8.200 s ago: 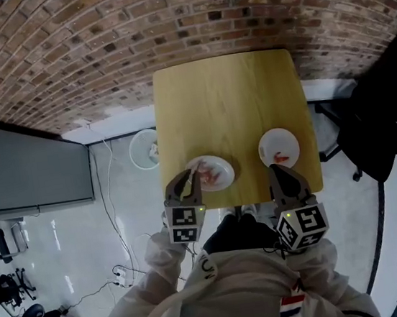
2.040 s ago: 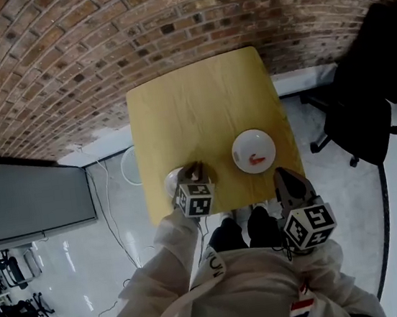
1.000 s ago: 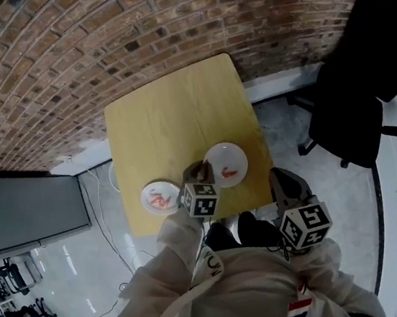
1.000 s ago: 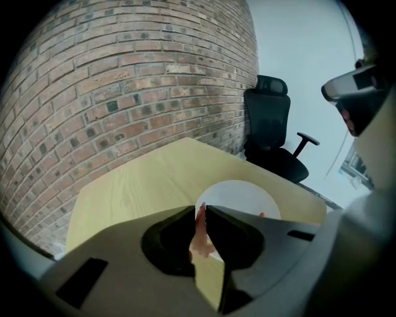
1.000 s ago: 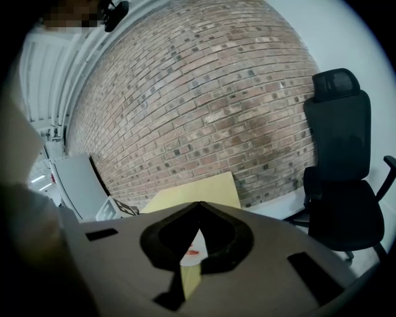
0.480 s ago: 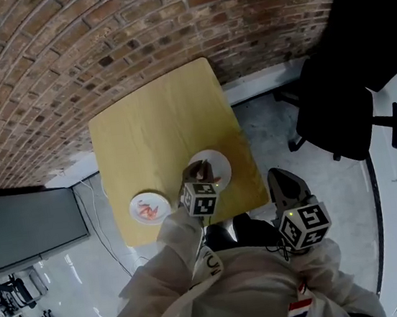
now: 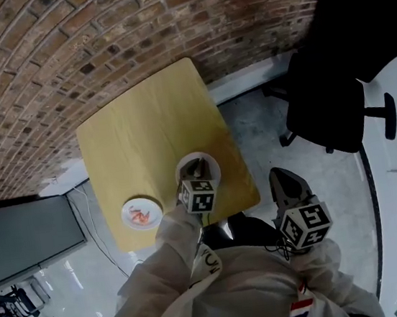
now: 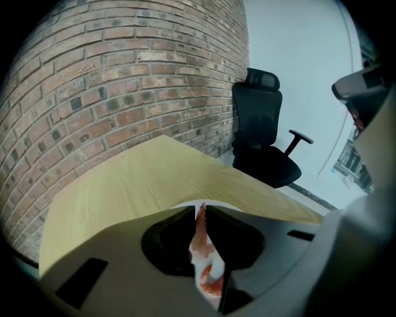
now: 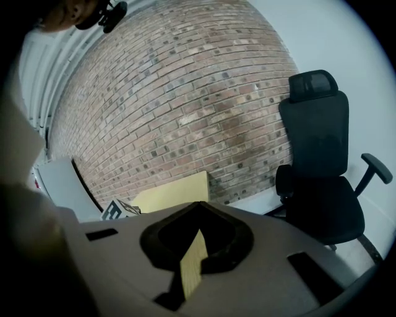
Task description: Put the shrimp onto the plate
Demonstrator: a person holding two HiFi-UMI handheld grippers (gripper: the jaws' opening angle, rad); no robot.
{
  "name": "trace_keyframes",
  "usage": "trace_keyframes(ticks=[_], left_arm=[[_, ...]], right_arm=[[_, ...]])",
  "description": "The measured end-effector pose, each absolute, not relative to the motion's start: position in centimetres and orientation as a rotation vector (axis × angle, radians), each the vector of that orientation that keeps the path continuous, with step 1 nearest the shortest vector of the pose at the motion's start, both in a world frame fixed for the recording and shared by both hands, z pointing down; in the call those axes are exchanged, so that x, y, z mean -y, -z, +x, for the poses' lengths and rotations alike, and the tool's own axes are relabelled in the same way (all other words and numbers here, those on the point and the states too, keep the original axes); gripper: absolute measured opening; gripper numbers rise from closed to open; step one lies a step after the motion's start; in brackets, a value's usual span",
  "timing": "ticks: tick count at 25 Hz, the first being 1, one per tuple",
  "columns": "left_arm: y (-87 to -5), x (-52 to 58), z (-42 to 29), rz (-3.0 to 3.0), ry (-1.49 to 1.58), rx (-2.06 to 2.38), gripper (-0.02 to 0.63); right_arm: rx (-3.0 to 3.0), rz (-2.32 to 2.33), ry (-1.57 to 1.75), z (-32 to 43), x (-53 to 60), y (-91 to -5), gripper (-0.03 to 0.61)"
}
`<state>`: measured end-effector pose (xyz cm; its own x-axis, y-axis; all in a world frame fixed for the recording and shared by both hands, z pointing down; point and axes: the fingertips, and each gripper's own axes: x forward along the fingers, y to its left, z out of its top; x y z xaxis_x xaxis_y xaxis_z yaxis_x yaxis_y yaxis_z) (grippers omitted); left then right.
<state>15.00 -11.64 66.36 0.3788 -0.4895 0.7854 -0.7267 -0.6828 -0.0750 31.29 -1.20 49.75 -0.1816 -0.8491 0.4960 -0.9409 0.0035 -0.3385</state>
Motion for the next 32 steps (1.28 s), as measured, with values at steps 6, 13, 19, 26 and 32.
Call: trace_keyframes(ticks=[6, 13, 19, 26, 32], left_arm=[[-67.1, 11.3, 15.8, 2.351, -1.185, 1.055, 0.061], [-67.2, 11.3, 16.0, 2.352, -1.147, 1.067, 0.061], [-67.3, 11.3, 16.0, 2.352, -1.116, 1.071, 0.061], [-67.2, 11.3, 16.0, 2.360, -1.099, 1.073, 0.061], [-67.2, 11.2, 16.0, 2.365, -1.099, 1.066, 0.062]], right_arm=[[2.093, 1.921, -0.927, 32.0, 0.7, -50.0, 0.023], [2.083, 1.923, -0.942, 32.1, 0.2, -50.4, 0.023], [2.077, 1.921, -0.940, 31.9, 0.1, -50.5, 0.023], [2.075, 1.912, -0.932, 31.5, 0.1, -50.5, 0.023], [2.070, 1.917, -0.926, 31.4, -0.1, -50.4, 0.023]])
